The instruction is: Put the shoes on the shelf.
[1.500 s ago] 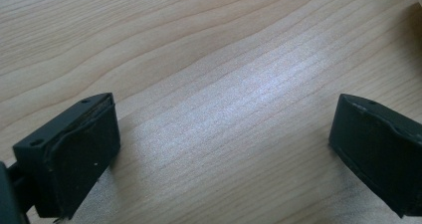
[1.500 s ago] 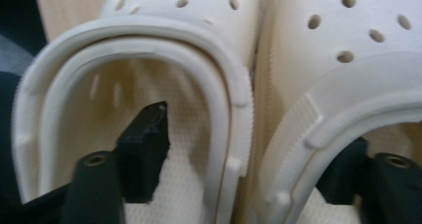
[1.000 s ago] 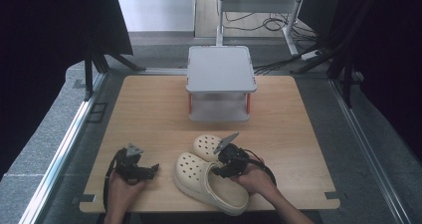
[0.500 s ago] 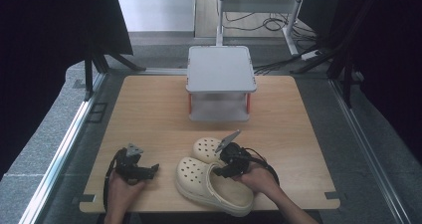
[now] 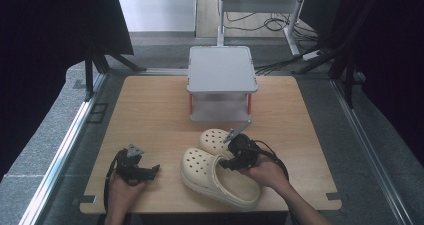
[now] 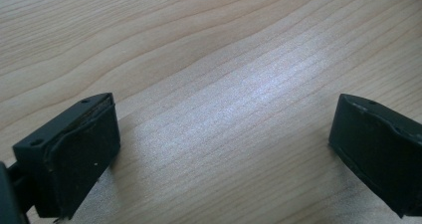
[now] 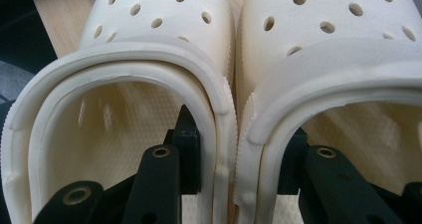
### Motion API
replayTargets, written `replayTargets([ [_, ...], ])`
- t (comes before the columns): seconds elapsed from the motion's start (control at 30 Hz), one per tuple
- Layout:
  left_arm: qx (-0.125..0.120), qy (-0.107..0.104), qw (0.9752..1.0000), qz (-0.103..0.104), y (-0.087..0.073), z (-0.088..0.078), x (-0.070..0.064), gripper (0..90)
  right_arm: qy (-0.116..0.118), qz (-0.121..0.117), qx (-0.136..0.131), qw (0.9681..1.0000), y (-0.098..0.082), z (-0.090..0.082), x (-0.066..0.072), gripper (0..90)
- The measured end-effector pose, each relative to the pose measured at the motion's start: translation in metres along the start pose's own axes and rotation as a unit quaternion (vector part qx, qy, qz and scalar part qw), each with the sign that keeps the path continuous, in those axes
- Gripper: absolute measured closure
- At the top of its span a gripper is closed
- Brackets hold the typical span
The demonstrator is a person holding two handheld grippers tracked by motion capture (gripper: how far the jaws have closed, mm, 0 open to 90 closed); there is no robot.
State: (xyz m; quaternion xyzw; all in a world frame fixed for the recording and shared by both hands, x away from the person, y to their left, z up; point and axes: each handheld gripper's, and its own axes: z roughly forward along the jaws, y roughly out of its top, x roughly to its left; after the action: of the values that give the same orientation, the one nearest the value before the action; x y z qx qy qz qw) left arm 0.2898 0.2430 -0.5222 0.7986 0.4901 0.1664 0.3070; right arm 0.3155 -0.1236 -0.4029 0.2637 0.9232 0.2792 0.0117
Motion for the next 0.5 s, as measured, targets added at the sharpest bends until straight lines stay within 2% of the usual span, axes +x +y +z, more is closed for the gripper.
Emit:
replayTargets([
  [0.17, 0.000, 0.000, 1.0000, 0.000, 0.000, 0.000, 0.000, 0.0, -0.006, 0.003, -0.003, 1.0000, 0.004, -0.010, -0.002, 64.0],
  [0.5, -0.001, 0.001, 1.0000, 0.000, 0.000, 0.000, 0.000, 0.0, -0.020, 0.023, -0.013, 0.9995, 0.023, -0.042, -0.010, 64.1],
])
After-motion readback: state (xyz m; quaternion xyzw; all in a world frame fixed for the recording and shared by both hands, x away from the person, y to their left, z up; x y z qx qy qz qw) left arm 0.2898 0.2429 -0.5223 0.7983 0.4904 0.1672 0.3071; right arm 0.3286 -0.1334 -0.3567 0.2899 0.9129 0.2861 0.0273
